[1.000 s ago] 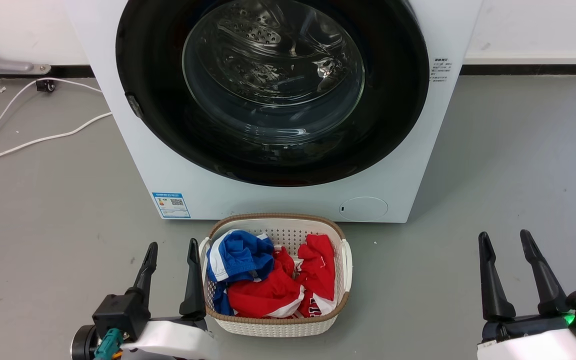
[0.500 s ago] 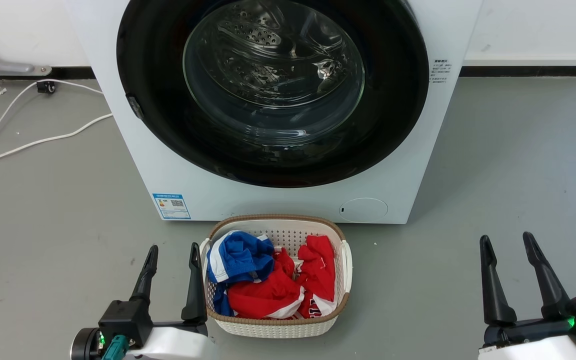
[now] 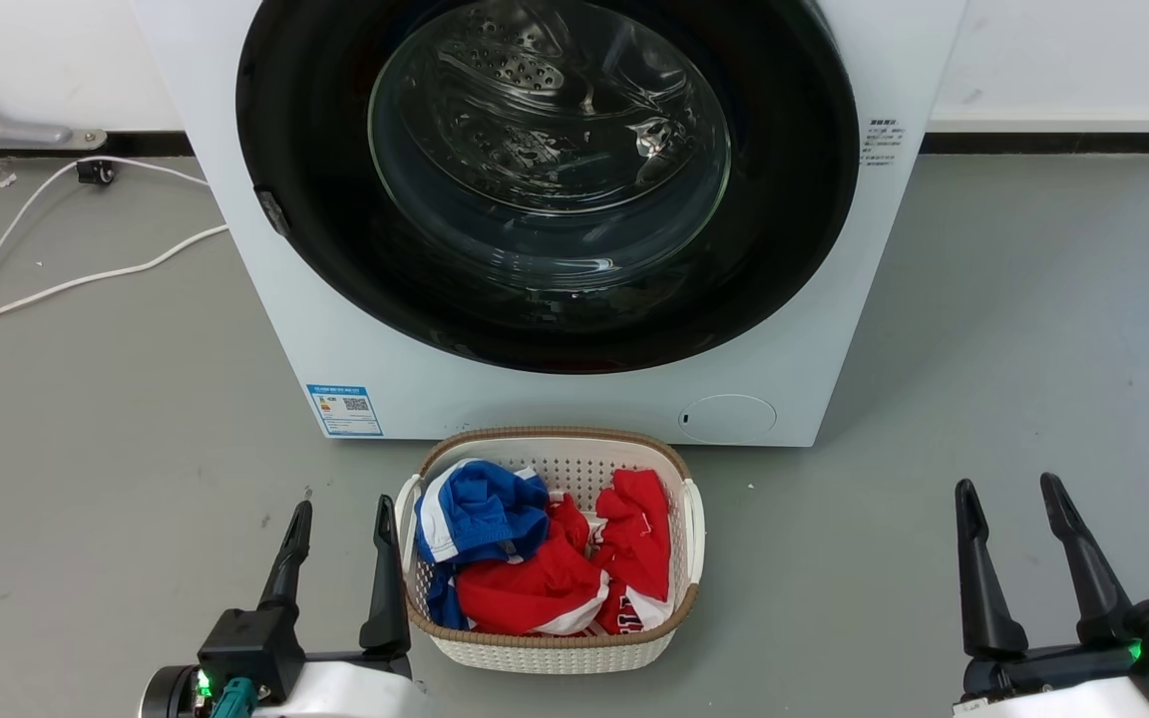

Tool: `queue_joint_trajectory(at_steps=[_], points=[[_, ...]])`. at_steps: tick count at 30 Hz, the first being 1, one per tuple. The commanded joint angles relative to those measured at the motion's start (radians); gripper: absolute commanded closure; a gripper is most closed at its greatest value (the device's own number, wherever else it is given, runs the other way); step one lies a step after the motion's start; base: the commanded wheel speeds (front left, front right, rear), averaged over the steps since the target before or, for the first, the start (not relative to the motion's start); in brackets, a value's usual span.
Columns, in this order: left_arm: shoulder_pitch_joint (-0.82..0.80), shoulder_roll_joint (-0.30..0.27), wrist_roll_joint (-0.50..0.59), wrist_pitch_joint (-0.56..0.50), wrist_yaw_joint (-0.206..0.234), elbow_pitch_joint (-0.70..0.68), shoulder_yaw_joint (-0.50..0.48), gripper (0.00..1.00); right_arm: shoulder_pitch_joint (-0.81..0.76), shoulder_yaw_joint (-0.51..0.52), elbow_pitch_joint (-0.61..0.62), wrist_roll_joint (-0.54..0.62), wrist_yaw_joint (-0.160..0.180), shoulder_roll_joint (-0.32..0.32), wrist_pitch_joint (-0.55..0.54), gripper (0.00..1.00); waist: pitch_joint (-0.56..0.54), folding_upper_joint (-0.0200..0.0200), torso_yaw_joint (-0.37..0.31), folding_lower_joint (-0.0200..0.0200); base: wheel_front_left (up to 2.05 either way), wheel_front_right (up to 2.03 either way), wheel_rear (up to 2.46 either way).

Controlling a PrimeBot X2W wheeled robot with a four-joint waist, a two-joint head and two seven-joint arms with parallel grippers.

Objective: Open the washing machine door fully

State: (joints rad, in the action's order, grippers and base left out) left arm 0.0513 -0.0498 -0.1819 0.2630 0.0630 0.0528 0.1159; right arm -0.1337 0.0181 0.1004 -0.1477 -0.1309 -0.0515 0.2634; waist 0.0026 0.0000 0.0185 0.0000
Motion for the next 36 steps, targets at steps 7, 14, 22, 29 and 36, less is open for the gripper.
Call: queue_joint_trajectory(at_steps=[7, 14, 22, 29, 36], points=[[0.001, -0.001, -0.004, 0.003, 0.006, 0.012, -0.005, 0.00, -0.009, -0.001, -0.013, -0.003, 0.000, 0.002, 0.002, 0.00, 0.000, 0.0000, 0.000, 0.0000, 0.00, 0.00, 0.00], [0.000, -0.001, -0.002, 0.003, 0.010, 0.020, -0.005, 0.00, -0.009, -0.001, -0.023, -0.005, 0.000, 0.002, 0.002, 0.00, -0.001, 0.0000, 0.000, 0.0000, 0.00, 0.00, 0.00], [-0.003, -0.001, -0.001, 0.003, 0.011, 0.026, -0.006, 0.00, -0.006, -0.003, -0.026, -0.006, 0.000, 0.002, 0.002, 0.79, -0.003, 0.0000, 0.000, 0.0000, 0.00, 0.00, 0.00], [-0.002, -0.001, -0.009, 0.003, 0.014, 0.026, -0.007, 0.00, 0.001, -0.027, -0.028, -0.163, 0.000, 0.002, 0.002, 1.00, -0.003, 0.0000, -0.002, 0.0000, 0.00, 0.00, 0.00], [0.000, -0.001, -0.015, 0.003, 0.012, 0.029, -0.004, 0.00, 0.019, -0.030, -0.035, -0.615, 0.000, 0.002, 0.002, 1.00, -0.005, 0.0000, -0.002, 0.0000, 0.00, 0.00, 0.00]])
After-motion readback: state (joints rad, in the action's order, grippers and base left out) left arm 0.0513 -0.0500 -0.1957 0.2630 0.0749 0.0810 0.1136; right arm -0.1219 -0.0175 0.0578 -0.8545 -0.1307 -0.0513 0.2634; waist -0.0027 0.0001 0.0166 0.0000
